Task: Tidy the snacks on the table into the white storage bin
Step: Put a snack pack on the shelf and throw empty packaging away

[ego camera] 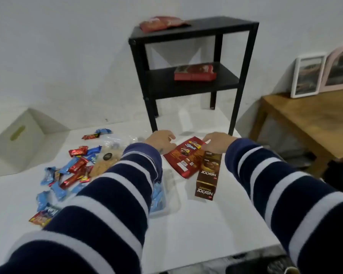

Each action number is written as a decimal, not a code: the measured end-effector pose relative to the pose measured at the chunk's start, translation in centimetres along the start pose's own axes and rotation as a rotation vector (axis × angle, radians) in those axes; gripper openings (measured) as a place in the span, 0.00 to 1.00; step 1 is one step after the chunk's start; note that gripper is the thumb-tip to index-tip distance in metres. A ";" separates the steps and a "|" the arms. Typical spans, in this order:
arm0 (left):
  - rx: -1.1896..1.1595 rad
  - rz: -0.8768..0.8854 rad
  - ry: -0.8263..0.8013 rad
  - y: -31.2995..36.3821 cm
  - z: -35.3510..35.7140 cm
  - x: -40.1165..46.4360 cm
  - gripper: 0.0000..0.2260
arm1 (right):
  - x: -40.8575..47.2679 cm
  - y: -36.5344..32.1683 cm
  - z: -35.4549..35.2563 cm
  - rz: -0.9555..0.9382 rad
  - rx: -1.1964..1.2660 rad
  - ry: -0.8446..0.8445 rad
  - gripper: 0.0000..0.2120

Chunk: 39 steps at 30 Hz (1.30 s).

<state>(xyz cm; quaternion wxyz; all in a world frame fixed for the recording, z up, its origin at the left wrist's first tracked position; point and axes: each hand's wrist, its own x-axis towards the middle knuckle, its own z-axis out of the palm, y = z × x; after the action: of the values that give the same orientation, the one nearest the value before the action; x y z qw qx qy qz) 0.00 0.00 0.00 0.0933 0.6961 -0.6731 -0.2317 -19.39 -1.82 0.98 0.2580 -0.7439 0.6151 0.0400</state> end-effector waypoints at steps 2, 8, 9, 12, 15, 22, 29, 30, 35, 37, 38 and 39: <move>-0.006 0.004 -0.047 -0.7 1.3 1.7 0.18 | 1.4 0.8 2.1 0.076 0.025 0.012 0.20; -0.036 0.085 -0.134 -3.6 6.4 7.8 0.20 | 4.5 2.7 8.2 0.388 0.121 -0.044 0.38; -0.029 0.098 -0.142 -4.2 7.2 8.9 0.21 | 4.9 2.8 8.9 0.416 0.151 -0.060 0.39; -0.062 0.078 -0.170 -5.5 9.2 11.7 0.25 | 5.7 2.4 10.3 0.437 0.230 -0.063 0.40; -0.040 0.018 -0.197 -6.5 10.7 14.1 0.29 | 6.5 2.3 10.9 0.465 0.247 -0.022 0.40; 0.059 0.034 -0.100 -7.3 12.0 13.9 0.26 | 6.6 3.3 10.5 0.449 0.250 0.007 0.40; -0.546 -0.079 -0.058 -6.8 10.4 10.8 0.21 | 5.0 4.8 9.4 0.445 0.252 0.007 0.43; -0.598 -0.077 -0.039 -6.5 10.0 10.1 0.21 | 4.5 4.9 9.0 0.430 0.251 0.017 0.43; -0.695 -0.057 0.158 -5.8 7.3 5.6 0.20 | 2.5 3.7 6.0 0.283 0.232 0.062 0.43; -0.738 -0.076 0.251 -6.2 6.0 3.2 0.20 | 1.7 2.4 4.9 0.201 0.218 0.083 0.43; -0.754 -0.094 0.296 -6.5 5.3 1.9 0.20 | 1.3 1.5 4.4 0.160 0.208 0.092 0.43; -0.767 -0.107 0.343 -7.0 4.6 0.4 0.20 | 0.9 0.6 4.1 0.115 0.197 0.099 0.44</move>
<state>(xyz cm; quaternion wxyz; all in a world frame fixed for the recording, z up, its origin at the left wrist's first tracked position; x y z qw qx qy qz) 4.18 0.98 -7.22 0.4440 0.6733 -0.4759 -0.3508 -18.65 -0.89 -3.12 0.2965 -0.6794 0.6699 -0.0429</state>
